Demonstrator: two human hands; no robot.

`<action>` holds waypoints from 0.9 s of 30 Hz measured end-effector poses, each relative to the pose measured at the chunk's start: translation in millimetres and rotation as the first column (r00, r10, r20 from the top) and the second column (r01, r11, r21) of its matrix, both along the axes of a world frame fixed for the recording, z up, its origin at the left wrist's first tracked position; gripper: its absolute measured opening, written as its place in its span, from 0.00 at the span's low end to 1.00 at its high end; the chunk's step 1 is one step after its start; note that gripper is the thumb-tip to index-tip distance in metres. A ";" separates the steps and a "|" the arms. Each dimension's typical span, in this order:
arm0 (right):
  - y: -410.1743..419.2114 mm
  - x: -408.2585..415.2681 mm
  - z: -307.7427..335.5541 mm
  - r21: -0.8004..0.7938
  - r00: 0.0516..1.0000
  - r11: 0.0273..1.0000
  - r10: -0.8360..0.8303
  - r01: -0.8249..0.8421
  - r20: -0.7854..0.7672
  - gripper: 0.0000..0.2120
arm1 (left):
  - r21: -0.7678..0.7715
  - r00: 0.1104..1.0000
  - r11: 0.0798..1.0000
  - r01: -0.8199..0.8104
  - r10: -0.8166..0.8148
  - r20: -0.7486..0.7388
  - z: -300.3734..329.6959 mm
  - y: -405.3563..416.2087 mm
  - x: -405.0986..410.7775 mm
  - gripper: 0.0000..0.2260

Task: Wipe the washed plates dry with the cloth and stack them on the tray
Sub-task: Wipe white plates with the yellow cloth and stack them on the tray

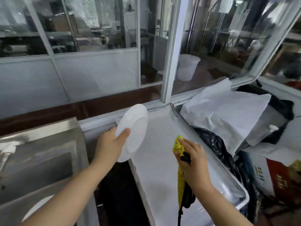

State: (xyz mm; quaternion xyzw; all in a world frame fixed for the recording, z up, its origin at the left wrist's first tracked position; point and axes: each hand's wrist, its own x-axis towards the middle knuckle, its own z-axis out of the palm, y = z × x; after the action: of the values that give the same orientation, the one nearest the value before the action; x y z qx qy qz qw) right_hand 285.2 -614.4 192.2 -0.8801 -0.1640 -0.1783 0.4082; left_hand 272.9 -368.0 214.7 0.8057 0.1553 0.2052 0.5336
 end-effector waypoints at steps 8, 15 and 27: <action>-43.5 63.3 -38.5 0.020 0.999 0.999 -0.034 0.035 -0.042 0.21 | 0.716 0.967 0.652 0.250 -0.131 -0.218 -41.9 -43.2 102.6 0.12; -46.7 93.1 -64.9 0.070 0.997 0.997 -0.016 0.021 -0.078 0.20 | 0.858 0.897 0.264 0.441 -0.101 -0.430 -92.6 -75.1 166.4 0.14; -51.6 113.9 -91.9 0.111 0.989 0.993 -0.022 0.038 -0.143 0.20 | 0.915 0.914 -0.053 0.400 -0.052 -0.402 -151.0 -94.8 185.8 0.31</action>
State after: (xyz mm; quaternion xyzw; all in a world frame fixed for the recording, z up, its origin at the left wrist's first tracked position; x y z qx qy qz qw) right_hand 399.2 -665.9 100.2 -0.8684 -0.1108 -0.1305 0.4654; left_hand 458.7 -462.8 63.7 0.9734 -0.1087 0.0604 -0.1926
